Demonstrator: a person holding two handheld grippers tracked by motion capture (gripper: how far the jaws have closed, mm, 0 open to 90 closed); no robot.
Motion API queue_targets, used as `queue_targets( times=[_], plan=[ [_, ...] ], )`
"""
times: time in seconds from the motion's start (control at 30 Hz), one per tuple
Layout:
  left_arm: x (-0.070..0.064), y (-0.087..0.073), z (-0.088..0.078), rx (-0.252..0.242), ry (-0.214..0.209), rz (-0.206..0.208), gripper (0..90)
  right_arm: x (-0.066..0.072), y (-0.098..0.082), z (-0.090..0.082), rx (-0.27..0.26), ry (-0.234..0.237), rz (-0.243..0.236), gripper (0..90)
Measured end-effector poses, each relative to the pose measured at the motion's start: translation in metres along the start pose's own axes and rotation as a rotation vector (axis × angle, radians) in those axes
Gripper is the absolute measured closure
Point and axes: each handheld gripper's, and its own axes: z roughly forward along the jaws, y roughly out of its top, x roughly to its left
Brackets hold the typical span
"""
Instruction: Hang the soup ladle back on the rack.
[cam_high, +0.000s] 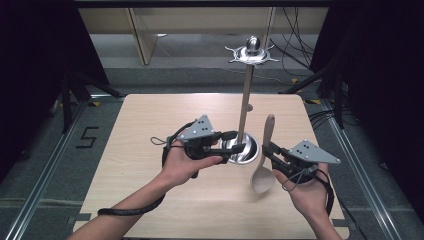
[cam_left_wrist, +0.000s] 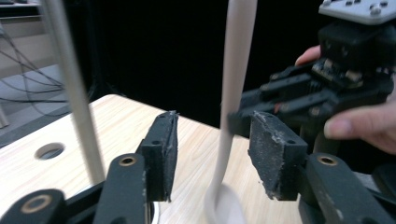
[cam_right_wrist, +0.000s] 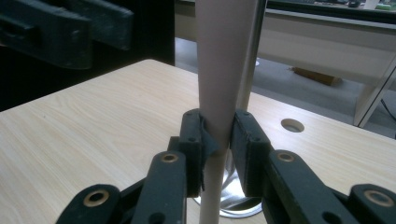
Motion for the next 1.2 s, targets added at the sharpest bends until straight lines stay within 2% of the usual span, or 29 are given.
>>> queue_targets(
  times=[0.03,0.07,0.1,0.13,0.27,0.3,0.37,0.4,0.47,0.5,0.53,0.6,0.63,0.7,0.77,0.9,0.93,1.0,1.03,1.1,1.17,1.2],
  plan=[
    [-0.001,0.002,0.003,-0.002,-0.002,0.007,52.9,0.001,0.000,0.000,0.006,0.018,0.007,75.6],
    [-0.002,0.003,0.007,-0.002,-0.004,0.007,53.4,0.002,-0.001,0.000,0.014,0.009,0.018,75.6],
    [-0.003,0.004,0.010,-0.002,-0.007,0.009,54.0,0.001,-0.001,0.000,0.010,0.013,-0.001,75.6],
    [-0.004,0.005,0.013,-0.002,-0.008,0.009,54.4,0.003,-0.001,0.001,0.010,0.015,0.009,75.6],
    [-0.008,0.007,0.024,0.004,-0.018,0.019,56.0,0.003,-0.001,0.001,0.006,0.001,-0.012,75.6],
    [-0.009,0.007,0.027,0.001,-0.016,0.021,56.0,0.005,-0.001,0.002,0.015,0.017,0.006,75.6],
    [-0.010,0.009,0.031,-0.004,-0.017,0.024,57.1,0.007,-0.001,0.002,0.009,0.003,0.003,75.5],
    [-0.010,0.010,0.033,-0.004,-0.017,0.023,57.7,0.007,-0.001,0.003,0.003,0.012,0.005,75.6],
    [-0.012,0.011,0.037,-0.004,-0.024,0.017,59.6,0.010,0.000,0.001,0.026,0.003,0.010,75.5],
    [-0.013,0.012,0.039,-0.009,-0.025,0.014,60.4,0.010,0.000,0.002,0.017,0.006,0.005,75.6],
    [-0.014,0.012,0.041,-0.014,-0.025,0.014,62.1,0.010,0.000,0.003,-0.001,-0.010,-0.023,75.5],
    [-0.015,0.012,0.042,-0.022,-0.024,0.017,64.0,0.010,0.000,0.003,0.003,-0.007,-0.023,75.5],
    [-0.015,0.013,0.043,-0.025,-0.020,0.017,68.3,0.012,0.001,0.002,0.024,0.007,-0.014,75.5],
    [-0.015,0.013,0.044,-0.029,-0.014,0.026,72.7,0.013,0.001,0.002,0.012,-0.012,-0.022,75.5],
    [-0.015,0.013,0.044,-0.033,-0.023,0.029,73.6,0.015,0.001,0.000,0.019,-0.012,-0.004,75.4],
    [-0.014,0.015,0.042,-0.023,-0.027,0.052,74.0,0.016,0.000,0.001,0.009,-0.018,-0.009,74.8],
    [-0.013,0.016,0.041,-0.020,-0.030,0.055,74.1,0.017,0.000,0.001,0.006,-0.017,-0.003,73.6],
    [-0.012,0.017,0.041,-0.014,-0.034,0.060,74.2,0.016,0.001,0.002,-0.011,-0.026,-0.054,63.3],
    [-0.010,0.018,0.039,-0.005,-0.039,0.072,74.2,0.017,0.001,0.002,0.005,-0.031,-0.064,59.1],
    [-0.008,0.018,0.038,-0.001,-0.038,0.075,74.2,0.017,0.000,0.001,0.007,-0.031,-0.067,55.7],
    [-0.003,0.019,0.036,0.012,-0.034,0.090,74.2,0.016,-0.004,-0.003,0.023,-0.036,-0.062,48.7],
    [-0.003,0.019,0.036,0.012,-0.034,0.090,74.2,0.016,-0.004,-0.003,0.023,-0.036,-0.062,48.7]
  ],
)
